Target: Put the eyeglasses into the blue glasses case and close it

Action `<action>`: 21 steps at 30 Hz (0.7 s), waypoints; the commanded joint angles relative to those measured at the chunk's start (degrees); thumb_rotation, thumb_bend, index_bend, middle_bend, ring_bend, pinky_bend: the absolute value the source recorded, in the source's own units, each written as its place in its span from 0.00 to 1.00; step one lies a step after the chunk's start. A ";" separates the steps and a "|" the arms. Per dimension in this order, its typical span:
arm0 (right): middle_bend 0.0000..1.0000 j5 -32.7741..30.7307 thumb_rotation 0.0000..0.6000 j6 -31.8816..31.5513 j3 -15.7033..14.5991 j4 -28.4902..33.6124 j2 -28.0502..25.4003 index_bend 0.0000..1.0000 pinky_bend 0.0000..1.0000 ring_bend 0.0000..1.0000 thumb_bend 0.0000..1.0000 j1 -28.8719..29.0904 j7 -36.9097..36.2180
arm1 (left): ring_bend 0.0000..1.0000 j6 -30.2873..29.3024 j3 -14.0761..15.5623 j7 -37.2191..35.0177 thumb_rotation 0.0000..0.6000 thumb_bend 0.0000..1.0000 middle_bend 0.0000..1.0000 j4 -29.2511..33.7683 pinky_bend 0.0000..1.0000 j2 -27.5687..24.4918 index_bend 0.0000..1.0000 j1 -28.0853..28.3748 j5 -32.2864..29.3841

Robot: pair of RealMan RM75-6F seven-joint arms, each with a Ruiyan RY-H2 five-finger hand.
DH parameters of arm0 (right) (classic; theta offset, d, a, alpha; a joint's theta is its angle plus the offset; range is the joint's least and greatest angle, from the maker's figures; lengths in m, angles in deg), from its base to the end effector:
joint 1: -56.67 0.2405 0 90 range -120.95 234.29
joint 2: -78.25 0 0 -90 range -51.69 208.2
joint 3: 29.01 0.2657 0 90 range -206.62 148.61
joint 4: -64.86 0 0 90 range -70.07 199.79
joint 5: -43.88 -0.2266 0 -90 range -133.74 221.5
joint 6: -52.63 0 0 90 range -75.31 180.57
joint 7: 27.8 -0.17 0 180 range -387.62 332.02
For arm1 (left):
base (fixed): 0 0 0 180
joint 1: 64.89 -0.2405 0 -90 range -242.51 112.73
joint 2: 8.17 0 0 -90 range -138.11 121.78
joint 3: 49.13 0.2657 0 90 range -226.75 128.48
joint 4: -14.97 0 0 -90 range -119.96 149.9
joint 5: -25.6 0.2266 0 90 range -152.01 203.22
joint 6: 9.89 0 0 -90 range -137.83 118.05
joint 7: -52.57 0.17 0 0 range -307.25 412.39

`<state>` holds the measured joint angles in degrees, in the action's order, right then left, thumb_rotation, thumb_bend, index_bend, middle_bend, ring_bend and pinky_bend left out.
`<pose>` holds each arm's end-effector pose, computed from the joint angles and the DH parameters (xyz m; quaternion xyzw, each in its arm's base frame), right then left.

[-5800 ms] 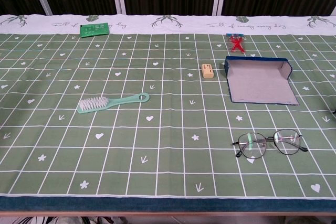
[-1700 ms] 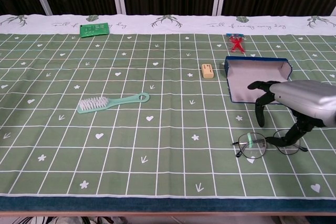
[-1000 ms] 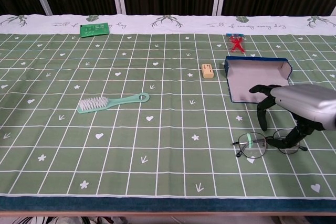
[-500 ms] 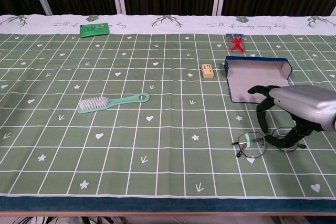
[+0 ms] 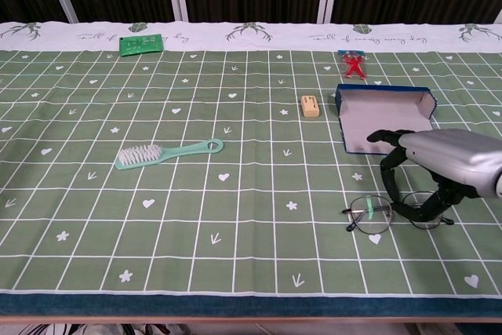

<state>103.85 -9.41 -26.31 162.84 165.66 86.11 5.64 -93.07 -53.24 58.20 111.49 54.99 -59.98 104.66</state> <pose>-0.1999 -0.2789 -0.0530 0.7410 -0.4322 0.2809 0.4304 -0.3302 0.2122 0.1513 -0.5709 -0.4071 -0.3529 0.6196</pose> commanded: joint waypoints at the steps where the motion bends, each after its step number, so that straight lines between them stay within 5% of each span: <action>1: 0.01 -0.04 1.00 -0.04 0.01 -0.03 0.01 0.60 0.14 0.05 0.47 0.05 0.00 | 0.00 0.06 0.00 0.02 1.00 0.36 0.00 0.05 0.00 -0.03 0.02 -0.01 -0.11; 21: 0.01 -0.21 1.00 0.25 1.37 1.75 -1.71 0.64 0.14 0.05 0.52 0.90 -1.89 | 0.00 0.22 0.04 -0.11 1.00 0.36 0.00 0.32 0.00 -0.25 0.02 0.02 -0.19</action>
<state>103.79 -9.31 -25.28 164.34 164.28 86.86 4.13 -92.85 -53.20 58.09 111.81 54.74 -59.96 104.47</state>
